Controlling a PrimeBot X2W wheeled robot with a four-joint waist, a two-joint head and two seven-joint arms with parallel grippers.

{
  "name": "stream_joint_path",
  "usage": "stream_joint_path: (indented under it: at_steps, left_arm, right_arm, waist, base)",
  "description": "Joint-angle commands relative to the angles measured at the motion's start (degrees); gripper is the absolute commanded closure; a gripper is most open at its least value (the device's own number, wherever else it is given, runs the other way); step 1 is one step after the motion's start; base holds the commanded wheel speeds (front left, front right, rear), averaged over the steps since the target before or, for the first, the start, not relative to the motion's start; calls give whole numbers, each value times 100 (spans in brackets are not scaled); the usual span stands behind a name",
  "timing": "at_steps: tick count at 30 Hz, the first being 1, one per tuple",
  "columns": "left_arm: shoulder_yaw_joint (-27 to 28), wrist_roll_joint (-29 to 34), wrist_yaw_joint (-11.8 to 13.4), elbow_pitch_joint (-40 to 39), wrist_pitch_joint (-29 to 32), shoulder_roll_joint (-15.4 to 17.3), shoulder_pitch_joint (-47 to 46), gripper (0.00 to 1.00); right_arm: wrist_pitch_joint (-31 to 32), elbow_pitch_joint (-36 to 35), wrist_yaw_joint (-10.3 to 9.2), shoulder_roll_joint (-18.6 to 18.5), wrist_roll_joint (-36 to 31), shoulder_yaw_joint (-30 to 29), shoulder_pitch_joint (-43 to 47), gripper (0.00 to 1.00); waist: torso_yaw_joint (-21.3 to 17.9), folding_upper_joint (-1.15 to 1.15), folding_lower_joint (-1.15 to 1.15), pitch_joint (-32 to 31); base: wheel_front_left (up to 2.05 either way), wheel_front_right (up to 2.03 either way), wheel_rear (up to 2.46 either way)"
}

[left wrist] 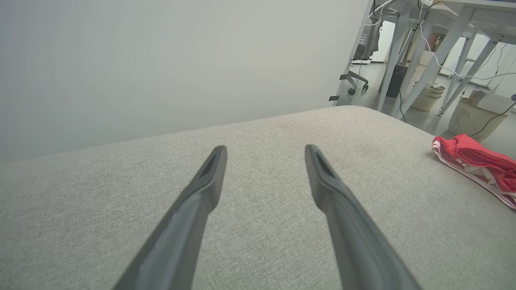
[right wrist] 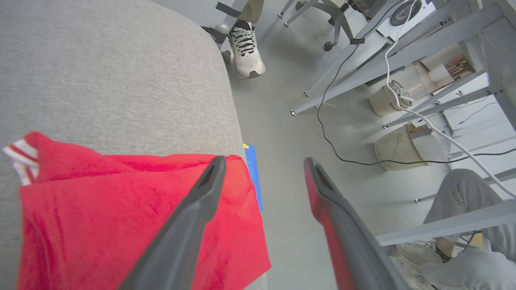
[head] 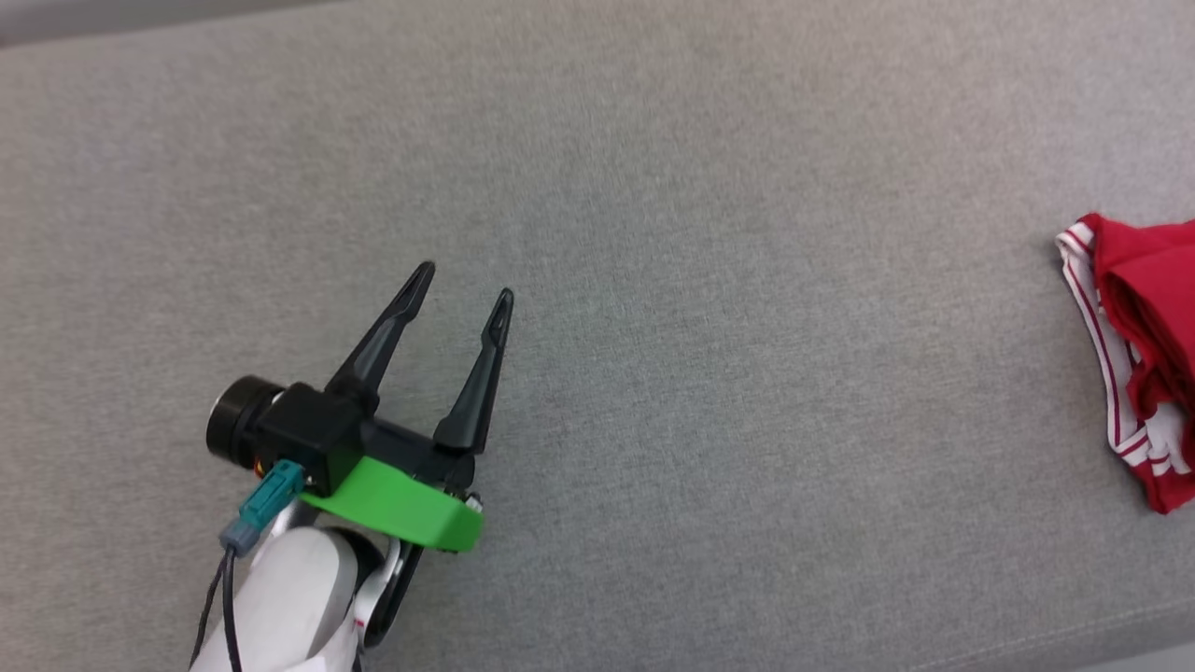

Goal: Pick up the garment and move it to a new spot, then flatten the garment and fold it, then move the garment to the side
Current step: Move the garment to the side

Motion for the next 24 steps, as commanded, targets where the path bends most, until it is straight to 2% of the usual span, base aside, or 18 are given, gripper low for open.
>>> stream_joint_path:
  at_steps: [1,8,16,20,24]
  left_arm:
    - [79,-43,58,52,-30,-51,131,0]
    - [437,-42,303,471,-33,-175,630,0]
    - [627,-4,316,680,-34,-361,1002,0]
    - [707,15,297,738,-34,-485,1137,0]
    - [767,33,211,816,-34,-567,1248,0]
  right_arm:
    - [3,-248,-4,123,108,73,130,0]
    - [-416,-1368,-4,688,531,356,673,0]
    - [-1133,-2119,-4,1632,1174,563,1497,0]
    - [-1515,-2279,-4,2077,1345,712,1915,0]
    - [-1862,-2154,-4,2464,1425,801,2228,0]
  waist:
    - [286,0,0,-785]
    - [617,0,0,-1466]
    - [1069,0,0,-1864]
    - [1280,0,0,-1964]
    - [1435,0,0,-2043]
  base:
    - [0,0,0]
    - [0,0,0]
    - [0,0,0]
    - [0,0,0]
    - [0,0,0]
